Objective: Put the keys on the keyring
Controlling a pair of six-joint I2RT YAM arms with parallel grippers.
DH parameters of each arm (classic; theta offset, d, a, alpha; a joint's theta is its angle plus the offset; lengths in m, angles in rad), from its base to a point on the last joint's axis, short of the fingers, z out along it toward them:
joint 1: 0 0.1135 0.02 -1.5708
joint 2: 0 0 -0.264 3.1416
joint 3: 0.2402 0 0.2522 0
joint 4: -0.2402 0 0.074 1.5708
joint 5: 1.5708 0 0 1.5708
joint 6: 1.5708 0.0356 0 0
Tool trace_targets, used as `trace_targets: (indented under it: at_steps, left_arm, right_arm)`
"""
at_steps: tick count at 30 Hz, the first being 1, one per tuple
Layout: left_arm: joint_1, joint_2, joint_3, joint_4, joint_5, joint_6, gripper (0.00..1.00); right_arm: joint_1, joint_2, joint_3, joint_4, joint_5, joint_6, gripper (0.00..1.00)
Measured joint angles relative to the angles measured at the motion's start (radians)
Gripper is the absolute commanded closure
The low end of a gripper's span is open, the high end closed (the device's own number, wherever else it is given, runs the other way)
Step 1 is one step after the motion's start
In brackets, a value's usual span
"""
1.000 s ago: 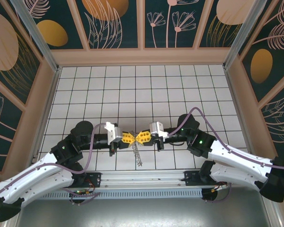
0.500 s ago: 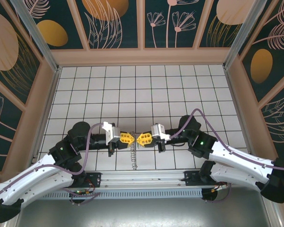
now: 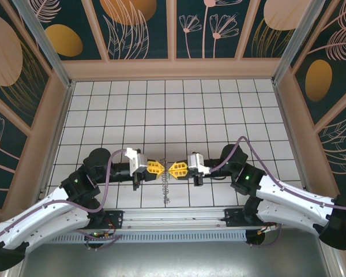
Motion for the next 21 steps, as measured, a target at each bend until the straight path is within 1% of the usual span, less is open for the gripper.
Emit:
trace_targets:
  at_steps: [4, 11, 14, 18, 21]
  left_arm:
    - [0.005, 0.0, 0.0, 0.026, -0.041, -0.006, 1.0]
    - [0.006, 0.0, 0.0, 0.039, -0.07, -0.007, 1.0]
    - [0.006, -0.006, 0.0, 0.039, -0.071, -0.007, 1.0]
    - [0.006, -0.025, -0.002, 0.04, -0.056, -0.006, 1.0]
    - [0.006, -0.042, -0.011, 0.043, -0.031, -0.006, 1.0]
  right_arm:
    - [0.014, -0.01, -0.013, 0.003, -0.005, 0.0, 0.83]
    - [0.018, -0.014, -0.02, 0.012, 0.0, 0.0, 0.8]
    - [0.019, -0.035, -0.03, 0.017, 0.023, 0.002, 0.8]
    - [0.021, -0.099, -0.039, 0.016, 0.081, 0.013, 0.78]
    - [0.021, -0.132, -0.039, 0.016, 0.086, 0.03, 0.76]
